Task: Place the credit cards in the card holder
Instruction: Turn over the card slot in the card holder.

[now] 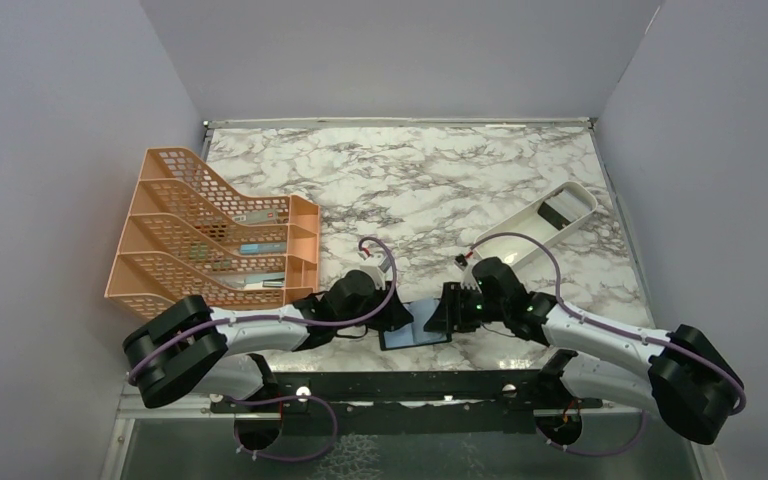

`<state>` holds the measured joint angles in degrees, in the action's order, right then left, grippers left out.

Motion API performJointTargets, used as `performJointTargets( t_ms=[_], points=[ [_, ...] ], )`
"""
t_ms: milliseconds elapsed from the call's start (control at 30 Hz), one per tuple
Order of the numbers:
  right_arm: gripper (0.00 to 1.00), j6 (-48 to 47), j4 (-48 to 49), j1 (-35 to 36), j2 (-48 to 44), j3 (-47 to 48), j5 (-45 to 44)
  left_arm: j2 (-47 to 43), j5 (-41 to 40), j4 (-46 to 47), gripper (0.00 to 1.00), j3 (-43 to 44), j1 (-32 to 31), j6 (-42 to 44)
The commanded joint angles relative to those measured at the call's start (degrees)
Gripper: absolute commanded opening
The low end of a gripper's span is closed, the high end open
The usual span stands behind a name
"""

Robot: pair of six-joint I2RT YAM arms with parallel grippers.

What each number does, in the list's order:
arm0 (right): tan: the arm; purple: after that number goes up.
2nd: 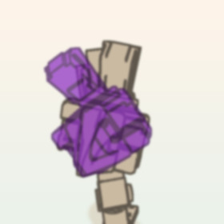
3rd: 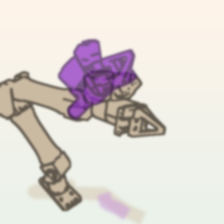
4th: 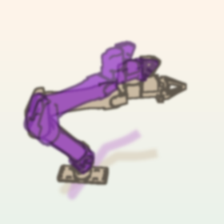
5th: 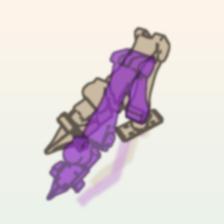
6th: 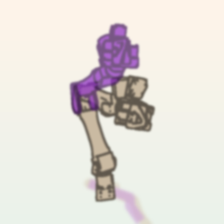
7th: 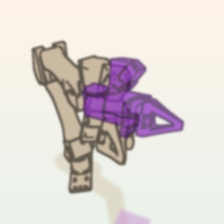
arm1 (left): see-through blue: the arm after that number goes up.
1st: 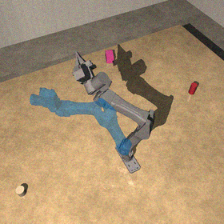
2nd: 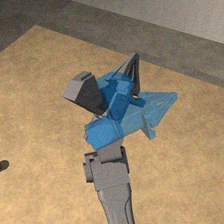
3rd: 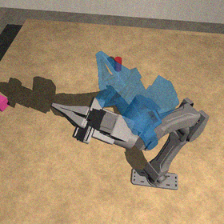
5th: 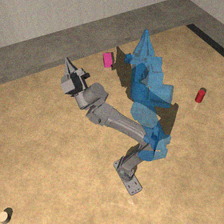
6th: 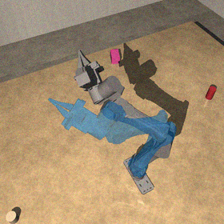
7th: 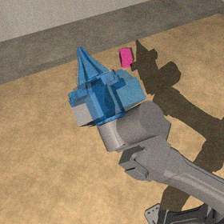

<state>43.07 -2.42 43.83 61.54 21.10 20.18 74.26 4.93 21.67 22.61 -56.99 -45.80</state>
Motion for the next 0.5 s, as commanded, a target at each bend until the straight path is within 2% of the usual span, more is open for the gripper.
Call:
performJointTargets(
  t_ms=[0,333,467],
  points=[
    [0.49,0.29,0.14,0.37,-1.13,1.82,-2.57,0.24,0.42,0.10,0.29,-0.11,-0.07,1.73],
    [0.58,-0.61,-5.88,0.33,-0.67,3.95,-7.68,0.39,-0.72,-0.70,0.29,-0.24,-0.14,0.32],
    [0.61,-0.71,-6.07,0.37,0.45,4.75,-8.38,-1.13,-3.59,-6.40,0.29,0.89,-0.16,-0.19]
  ],
)
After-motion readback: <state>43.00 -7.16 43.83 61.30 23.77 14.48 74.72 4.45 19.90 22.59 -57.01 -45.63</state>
